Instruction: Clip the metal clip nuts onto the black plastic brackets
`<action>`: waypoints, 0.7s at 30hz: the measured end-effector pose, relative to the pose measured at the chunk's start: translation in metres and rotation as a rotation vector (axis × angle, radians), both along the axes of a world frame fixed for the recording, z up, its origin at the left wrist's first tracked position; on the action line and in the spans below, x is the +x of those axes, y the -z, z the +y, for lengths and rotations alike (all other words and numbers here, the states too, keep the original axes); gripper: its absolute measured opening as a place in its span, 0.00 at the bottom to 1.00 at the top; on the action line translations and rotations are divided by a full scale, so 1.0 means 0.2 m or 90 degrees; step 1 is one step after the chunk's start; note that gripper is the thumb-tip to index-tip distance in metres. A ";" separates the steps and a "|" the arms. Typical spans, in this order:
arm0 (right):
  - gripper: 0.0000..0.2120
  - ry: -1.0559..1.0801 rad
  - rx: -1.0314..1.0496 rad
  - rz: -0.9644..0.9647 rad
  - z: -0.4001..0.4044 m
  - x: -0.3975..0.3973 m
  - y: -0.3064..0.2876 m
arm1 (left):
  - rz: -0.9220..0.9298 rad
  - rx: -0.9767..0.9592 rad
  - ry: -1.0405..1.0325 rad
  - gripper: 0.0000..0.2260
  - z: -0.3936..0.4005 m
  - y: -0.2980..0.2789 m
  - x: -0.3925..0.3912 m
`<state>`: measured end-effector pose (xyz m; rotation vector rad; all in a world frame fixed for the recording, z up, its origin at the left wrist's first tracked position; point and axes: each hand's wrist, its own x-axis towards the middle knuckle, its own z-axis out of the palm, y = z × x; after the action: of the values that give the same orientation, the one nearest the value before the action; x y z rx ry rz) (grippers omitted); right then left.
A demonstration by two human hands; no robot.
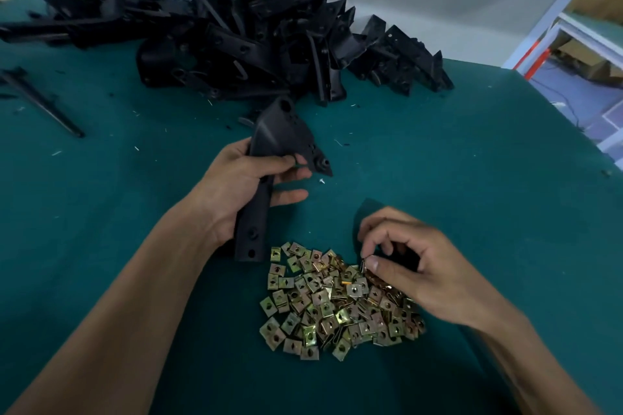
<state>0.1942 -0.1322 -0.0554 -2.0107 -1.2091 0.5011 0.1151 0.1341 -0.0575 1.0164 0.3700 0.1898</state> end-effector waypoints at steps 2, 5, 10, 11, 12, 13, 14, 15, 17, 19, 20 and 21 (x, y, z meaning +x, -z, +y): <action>0.01 0.011 0.046 0.031 0.00 0.00 0.02 | -0.003 0.018 0.023 0.05 0.00 0.00 -0.01; 0.04 0.080 0.157 0.160 0.00 0.03 0.01 | -0.012 0.019 0.074 0.10 0.00 0.00 -0.02; 0.03 0.211 0.440 0.557 0.15 0.11 -0.03 | -0.009 0.018 0.118 0.10 -0.01 -0.01 -0.02; 0.04 0.224 0.482 0.595 0.19 0.12 -0.03 | -0.005 0.024 0.124 0.08 -0.02 -0.01 -0.02; 0.05 0.231 0.518 0.626 0.23 0.14 -0.04 | -0.001 0.031 0.127 0.06 -0.02 -0.01 -0.02; 0.05 0.236 0.547 0.653 0.28 0.15 -0.04 | 0.006 0.033 0.125 0.05 -0.02 0.00 -0.01; 0.05 0.239 0.567 0.675 0.32 0.16 -0.04 | 0.011 0.032 0.119 0.04 -0.02 0.00 -0.01; 0.05 0.239 0.579 0.692 0.35 0.16 -0.04 | 0.011 0.030 0.112 0.04 -0.02 0.00 -0.01; 0.04 0.231 0.578 0.710 0.40 0.17 -0.04 | 0.003 0.043 0.114 0.03 -0.02 0.01 -0.01; 0.04 0.212 0.559 0.726 0.41 0.16 -0.04 | -0.011 0.065 0.133 0.04 -0.02 0.02 -0.01; 0.05 0.205 0.546 0.727 0.41 0.16 -0.03 | -0.023 0.073 0.143 0.04 -0.02 0.02 -0.01; 0.05 0.206 0.535 0.716 0.41 0.15 -0.02 | -0.037 0.079 0.154 0.04 -0.02 0.02 -0.02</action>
<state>0.2249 -0.0497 -0.0512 -0.8802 -0.2647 0.6631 0.1117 0.1301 -0.0614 1.1653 0.1816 0.0241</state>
